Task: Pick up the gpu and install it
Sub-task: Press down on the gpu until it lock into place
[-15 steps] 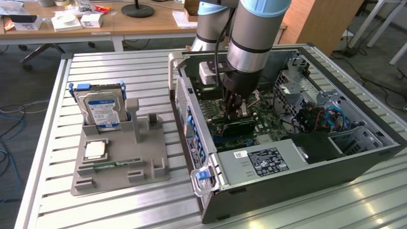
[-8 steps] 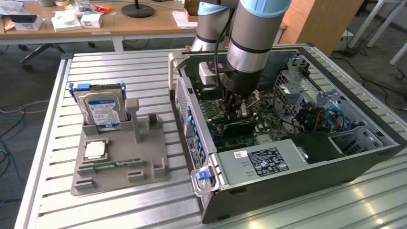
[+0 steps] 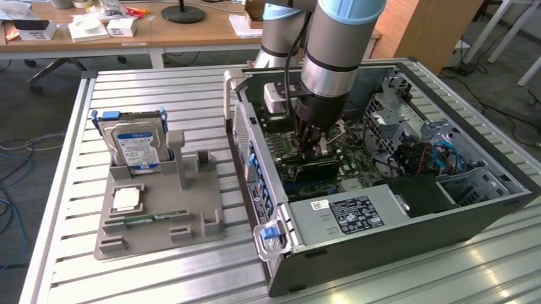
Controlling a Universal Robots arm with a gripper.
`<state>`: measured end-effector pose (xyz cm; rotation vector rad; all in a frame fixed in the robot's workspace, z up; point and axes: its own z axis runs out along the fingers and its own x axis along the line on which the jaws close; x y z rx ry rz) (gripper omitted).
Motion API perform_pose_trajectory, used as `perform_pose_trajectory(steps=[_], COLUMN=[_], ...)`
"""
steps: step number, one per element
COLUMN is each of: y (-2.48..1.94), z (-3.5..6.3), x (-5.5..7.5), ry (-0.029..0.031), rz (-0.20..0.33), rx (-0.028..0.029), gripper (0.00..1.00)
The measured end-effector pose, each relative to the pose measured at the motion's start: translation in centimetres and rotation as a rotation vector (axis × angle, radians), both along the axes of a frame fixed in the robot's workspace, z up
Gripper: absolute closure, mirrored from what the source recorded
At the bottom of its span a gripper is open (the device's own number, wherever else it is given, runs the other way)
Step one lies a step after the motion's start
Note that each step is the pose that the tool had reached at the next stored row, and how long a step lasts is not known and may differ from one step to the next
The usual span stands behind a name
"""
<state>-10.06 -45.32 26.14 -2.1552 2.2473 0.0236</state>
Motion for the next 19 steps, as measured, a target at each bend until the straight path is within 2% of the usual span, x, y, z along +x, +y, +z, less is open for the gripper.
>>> perform_pose_trajectory(steps=[8, 10, 19], y=[0.00, 0.02, 0.00], z=[0.00, 0.11, 2.69], x=[0.0, 0.0, 0.0], ry=[-0.0001, -0.0008, -0.0002], rz=[0.000, 0.000, 0.000], rx=[0.0002, 0.0017, 0.0002], gripper=[0.90, 0.90, 0.90])
